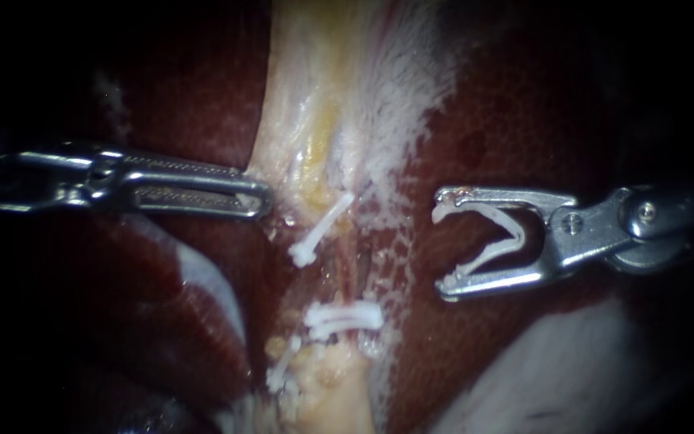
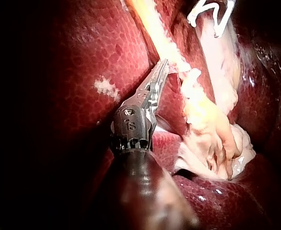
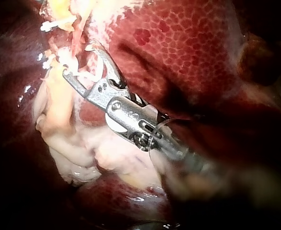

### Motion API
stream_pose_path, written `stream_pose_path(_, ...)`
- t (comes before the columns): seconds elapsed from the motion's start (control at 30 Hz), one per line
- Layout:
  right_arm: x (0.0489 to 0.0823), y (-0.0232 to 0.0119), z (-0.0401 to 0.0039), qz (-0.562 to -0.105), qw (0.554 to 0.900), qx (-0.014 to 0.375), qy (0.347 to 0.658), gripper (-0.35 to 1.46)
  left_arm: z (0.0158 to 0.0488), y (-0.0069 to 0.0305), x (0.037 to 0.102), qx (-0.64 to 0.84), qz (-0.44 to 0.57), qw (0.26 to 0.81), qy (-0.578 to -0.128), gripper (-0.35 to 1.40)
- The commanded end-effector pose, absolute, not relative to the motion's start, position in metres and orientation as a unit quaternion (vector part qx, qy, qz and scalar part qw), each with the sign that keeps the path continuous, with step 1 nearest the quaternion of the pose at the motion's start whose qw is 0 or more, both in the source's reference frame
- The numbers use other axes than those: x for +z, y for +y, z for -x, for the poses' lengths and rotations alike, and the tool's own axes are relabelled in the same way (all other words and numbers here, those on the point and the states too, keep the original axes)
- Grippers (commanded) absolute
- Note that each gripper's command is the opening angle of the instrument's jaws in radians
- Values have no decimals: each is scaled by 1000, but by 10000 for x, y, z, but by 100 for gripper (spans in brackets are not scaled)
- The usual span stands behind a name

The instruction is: Clipping third clip right tube

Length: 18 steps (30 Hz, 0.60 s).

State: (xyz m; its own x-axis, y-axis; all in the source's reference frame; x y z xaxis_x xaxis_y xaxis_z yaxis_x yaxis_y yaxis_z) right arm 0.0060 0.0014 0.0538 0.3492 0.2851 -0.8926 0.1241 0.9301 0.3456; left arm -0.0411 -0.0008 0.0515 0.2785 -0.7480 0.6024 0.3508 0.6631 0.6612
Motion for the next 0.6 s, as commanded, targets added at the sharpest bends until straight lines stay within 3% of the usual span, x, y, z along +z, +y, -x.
stream_pose_path(0.03, 539, 13, -60, -180, 801, 50, 568, 60, 411, -8, 515, -355, -205, 773, -484, -35)
stream_pose_path(0.23, 545, 5, -65, -203, 799, 87, 559, 60, 406, -7, 508, -355, -207, 772, -484, -35)
stream_pose_path(0.6, 570, -20, -96, -218, 797, 113, 551, 60, 379, -3, 460, -359, -208, 771, -484, -35)
